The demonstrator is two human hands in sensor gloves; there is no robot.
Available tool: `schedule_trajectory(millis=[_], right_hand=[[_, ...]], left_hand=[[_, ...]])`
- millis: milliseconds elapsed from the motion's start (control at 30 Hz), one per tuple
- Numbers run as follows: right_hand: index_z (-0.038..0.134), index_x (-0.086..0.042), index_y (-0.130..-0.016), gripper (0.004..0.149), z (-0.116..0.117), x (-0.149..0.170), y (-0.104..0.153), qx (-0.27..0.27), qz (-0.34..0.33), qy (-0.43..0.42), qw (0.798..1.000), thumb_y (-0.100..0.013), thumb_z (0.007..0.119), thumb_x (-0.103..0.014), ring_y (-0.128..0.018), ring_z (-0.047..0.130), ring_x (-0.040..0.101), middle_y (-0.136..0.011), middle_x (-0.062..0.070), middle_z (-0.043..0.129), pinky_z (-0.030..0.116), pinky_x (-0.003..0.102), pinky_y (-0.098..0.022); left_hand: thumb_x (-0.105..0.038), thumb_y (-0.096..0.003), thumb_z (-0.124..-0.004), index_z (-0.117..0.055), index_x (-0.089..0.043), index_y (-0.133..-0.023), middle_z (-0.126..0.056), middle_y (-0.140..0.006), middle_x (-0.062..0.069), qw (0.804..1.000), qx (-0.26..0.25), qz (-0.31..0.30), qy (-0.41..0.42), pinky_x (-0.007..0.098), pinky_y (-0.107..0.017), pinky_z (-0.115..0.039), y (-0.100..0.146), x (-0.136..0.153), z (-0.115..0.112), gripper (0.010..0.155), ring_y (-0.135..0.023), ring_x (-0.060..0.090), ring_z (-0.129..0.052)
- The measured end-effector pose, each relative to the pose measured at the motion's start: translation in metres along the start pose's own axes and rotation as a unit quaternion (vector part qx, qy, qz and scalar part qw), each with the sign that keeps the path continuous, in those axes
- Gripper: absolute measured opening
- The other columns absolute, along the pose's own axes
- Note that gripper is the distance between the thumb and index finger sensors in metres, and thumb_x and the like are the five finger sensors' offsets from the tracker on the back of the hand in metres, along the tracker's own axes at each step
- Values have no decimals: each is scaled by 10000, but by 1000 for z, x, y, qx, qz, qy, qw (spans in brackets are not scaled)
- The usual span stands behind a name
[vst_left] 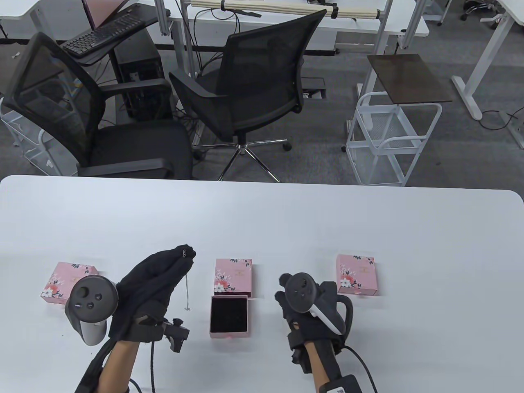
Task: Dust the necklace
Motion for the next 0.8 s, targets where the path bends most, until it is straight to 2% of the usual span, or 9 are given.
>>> schedule_trajectory(millis=[133,233,400,467,567,733,800], right_hand=[[597,-155,-1123,525,27,27,4,-67,17,85,994,-644,777,-272,-892,722,542,-1117,304,613,659,603,-654],[489,-184,-1166,601,50,31,1,-117,14,117,986,-644,771,-280,-939,649,588,-1174,321,490,611,645,-684],[468,-218,-1158,618,74,24,-8,-142,22,149,978,-630,783,-283,-931,654,581,-1166,306,491,612,644,-684],[512,-209,-1142,606,73,16,-7,-112,9,183,977,-612,797,-280,-887,748,505,-1119,279,592,665,599,-663],[608,-188,-1096,551,72,9,-5,-83,-5,202,976,-595,821,-274,-736,884,365,-980,215,769,752,519,-607],[650,-175,-1075,520,66,11,-5,-80,-1,122,989,-601,836,-280,-661,912,329,-922,209,809,778,497,-573],[640,-175,-1081,528,54,6,-5,-52,-9,74,996,-602,834,-281,-655,916,329,-918,215,811,780,498,-569]], left_hand=[[-474,-536,-897,-944,-296,-861,-1028,-800,-3,1000,7,-3,-5,398,-497,-849,1,-2,-6,374,-689,208,-956],[-474,-537,-896,-943,-297,-863,-1026,-802,-4,1000,12,-6,-7,399,-498,-848,1,-4,-9,374,-690,209,-956],[-472,-538,-895,-943,-296,-863,-1024,-806,-3,1000,20,-8,-6,400,-499,-848,3,-5,-14,373,-692,209,-955],[-471,-538,-896,-942,-296,-863,-1026,-804,-2,1000,22,-9,-5,401,-499,-847,3,-5,-15,372,-693,211,-954],[-472,-538,-894,-942,-298,-863,-1024,-806,-1,1000,23,-11,-1,401,-500,-847,3,-6,-15,371,-693,211,-954],[-473,-538,-894,-941,-300,-864,-1025,-807,-5,1000,20,-16,-1,401,-503,-847,5,-9,-14,372,-697,210,-953],[-476,-536,-895,-942,-302,-863,-1024,-813,-6,1000,21,-15,1,405,-506,-846,5,-7,-14,374,-703,213,-952]])
Point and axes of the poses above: the tracker on the back of each hand, its own x axis roughly to the little-finger side, its own y axis roughly from the fingertips to the wrist, z = x × y, the point moved 3 cm from there along -y, roughly from the wrist to the fingertips
